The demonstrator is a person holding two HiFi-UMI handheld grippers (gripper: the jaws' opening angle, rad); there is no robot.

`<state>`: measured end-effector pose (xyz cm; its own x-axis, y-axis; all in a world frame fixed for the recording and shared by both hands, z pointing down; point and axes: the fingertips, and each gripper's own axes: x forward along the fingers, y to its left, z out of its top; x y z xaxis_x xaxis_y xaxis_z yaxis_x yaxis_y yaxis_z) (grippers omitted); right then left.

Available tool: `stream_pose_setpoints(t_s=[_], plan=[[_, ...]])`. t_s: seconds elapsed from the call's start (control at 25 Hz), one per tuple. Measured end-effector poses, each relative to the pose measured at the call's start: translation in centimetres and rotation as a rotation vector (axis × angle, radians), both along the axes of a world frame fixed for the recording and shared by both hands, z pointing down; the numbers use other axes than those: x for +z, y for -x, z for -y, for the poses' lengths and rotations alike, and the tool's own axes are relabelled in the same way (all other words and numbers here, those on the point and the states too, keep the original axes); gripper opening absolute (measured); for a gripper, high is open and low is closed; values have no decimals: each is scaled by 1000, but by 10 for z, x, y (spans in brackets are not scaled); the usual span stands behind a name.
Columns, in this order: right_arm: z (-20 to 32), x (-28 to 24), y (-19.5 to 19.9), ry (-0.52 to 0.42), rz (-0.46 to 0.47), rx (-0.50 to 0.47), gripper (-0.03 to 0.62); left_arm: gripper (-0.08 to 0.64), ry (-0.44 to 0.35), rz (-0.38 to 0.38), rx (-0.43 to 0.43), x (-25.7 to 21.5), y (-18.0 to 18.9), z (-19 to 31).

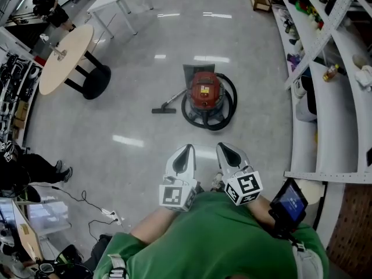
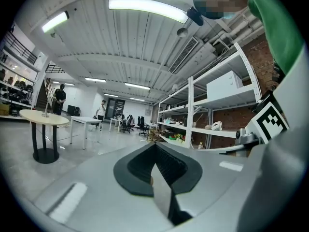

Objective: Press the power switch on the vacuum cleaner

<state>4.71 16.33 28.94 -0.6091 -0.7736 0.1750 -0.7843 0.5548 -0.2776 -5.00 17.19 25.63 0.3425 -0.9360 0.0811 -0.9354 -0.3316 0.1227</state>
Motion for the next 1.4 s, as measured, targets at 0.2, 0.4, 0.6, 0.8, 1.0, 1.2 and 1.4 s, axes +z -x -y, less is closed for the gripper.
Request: stream_pose_setpoints(t_s=[0.2, 0.4, 0.6, 0.8, 1.0, 1.2, 1.4], plan=[[13, -2, 1, 8, -4, 11, 3, 8, 6, 11, 13, -1, 3, 15], [39, 4, 2, 23, -15, 20, 3, 8, 18, 8, 23, 5, 4, 41], [71, 9, 16, 34, -36, 43, 3, 8, 33, -4, 50, 12, 17, 74], [106, 13, 34, 40, -66, 76, 3, 8, 25, -13, 81, 22, 40, 113], [140, 15, 57, 40, -90, 125, 3, 8, 25, -27, 102, 26, 66, 152], [165, 14, 73, 36, -105, 181, 3, 8, 26, -27, 152, 19, 82, 177], [178, 20, 84, 45, -128, 206, 3, 8, 23, -29, 166, 28, 100, 191]])
